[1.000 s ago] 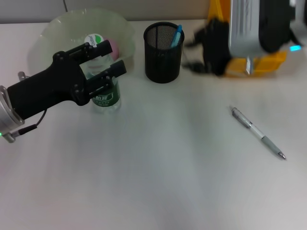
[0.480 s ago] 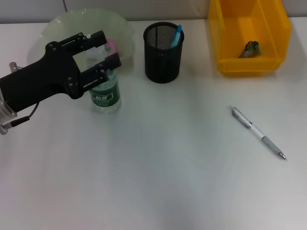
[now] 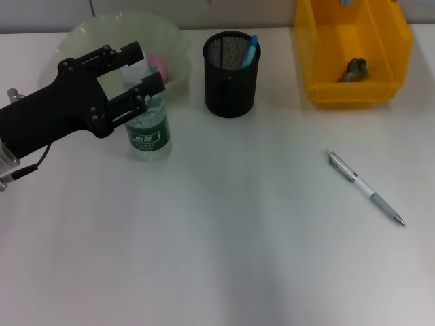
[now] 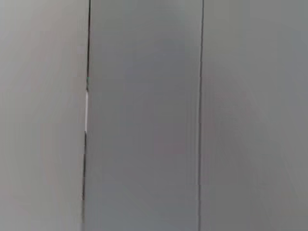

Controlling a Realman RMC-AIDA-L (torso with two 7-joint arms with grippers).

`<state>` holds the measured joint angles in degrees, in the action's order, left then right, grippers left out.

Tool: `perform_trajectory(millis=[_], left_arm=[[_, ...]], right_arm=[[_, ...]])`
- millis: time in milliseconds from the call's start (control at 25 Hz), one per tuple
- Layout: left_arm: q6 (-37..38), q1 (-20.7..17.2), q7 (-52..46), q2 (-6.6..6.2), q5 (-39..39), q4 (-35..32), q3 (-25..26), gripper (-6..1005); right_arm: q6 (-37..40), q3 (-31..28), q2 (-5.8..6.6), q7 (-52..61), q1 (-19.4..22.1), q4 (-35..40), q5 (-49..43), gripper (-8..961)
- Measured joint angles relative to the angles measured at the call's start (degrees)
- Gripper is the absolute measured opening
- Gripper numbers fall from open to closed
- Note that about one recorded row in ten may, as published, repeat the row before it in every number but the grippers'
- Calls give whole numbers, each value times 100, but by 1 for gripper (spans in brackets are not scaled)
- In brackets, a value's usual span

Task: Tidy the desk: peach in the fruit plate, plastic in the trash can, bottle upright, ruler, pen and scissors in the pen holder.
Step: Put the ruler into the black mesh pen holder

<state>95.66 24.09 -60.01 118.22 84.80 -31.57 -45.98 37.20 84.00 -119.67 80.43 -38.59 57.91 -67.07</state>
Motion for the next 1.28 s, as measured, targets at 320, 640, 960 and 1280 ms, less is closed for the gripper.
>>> perform_trajectory(millis=[320, 640, 960, 1280], left_arm=[[-299, 65, 56, -61, 31, -9, 36, 586], [-330, 112, 4, -102, 52, 9, 37, 586], [-333, 116, -5, -16, 25, -22, 37, 586], [-418, 223, -11, 7, 10, 9, 37, 586]], right_arm=[[500, -40, -1, -1001, -16, -865, 1589, 397], [539, -1, 5, -933, 242, -901, 1614, 405], [894, 2, 22, -976, 638, -971, 1589, 413], [1120, -39, 39, -1410, 673, -1405, 1575, 420]])
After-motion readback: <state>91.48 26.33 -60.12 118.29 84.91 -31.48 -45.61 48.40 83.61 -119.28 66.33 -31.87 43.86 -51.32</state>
